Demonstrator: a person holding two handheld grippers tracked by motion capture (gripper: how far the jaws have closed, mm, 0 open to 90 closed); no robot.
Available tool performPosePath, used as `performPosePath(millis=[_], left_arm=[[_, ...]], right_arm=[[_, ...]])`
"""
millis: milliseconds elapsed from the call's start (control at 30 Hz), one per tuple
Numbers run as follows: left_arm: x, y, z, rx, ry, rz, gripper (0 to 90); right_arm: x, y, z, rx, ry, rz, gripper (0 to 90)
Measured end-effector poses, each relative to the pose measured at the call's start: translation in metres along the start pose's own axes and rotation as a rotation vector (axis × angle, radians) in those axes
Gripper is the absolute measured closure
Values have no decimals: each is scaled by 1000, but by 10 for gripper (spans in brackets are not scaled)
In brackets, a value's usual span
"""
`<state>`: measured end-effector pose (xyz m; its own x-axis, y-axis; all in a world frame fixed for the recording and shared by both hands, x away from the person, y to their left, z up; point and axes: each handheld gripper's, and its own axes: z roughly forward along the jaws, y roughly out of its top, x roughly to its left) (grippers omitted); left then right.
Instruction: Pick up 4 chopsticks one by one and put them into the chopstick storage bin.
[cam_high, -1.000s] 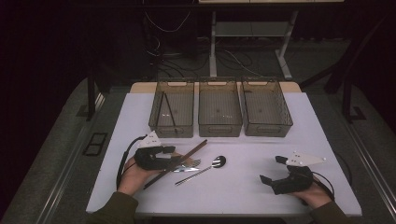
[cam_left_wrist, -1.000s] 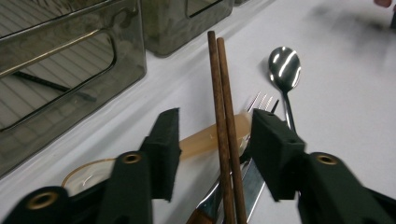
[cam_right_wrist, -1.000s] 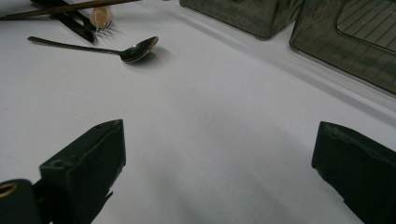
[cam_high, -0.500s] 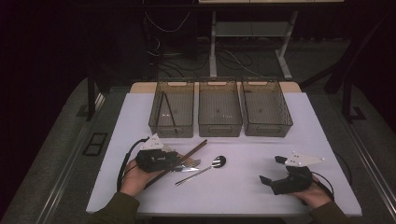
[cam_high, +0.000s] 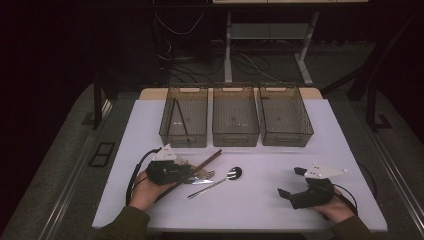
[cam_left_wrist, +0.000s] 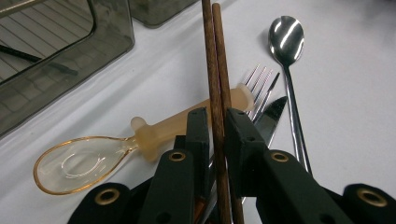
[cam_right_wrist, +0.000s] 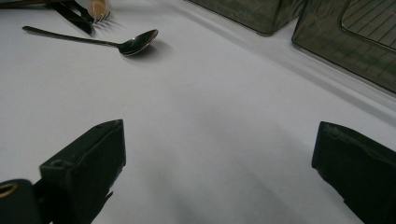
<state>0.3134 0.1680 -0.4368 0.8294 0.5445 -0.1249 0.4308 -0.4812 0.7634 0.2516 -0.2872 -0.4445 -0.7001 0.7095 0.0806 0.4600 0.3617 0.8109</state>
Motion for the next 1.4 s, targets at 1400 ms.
performPosePath(millis=[1400], left_arm=[[0,-2,9,67,27,-1,839]], right_arm=[[1,1,0,-2,3,-5,31]])
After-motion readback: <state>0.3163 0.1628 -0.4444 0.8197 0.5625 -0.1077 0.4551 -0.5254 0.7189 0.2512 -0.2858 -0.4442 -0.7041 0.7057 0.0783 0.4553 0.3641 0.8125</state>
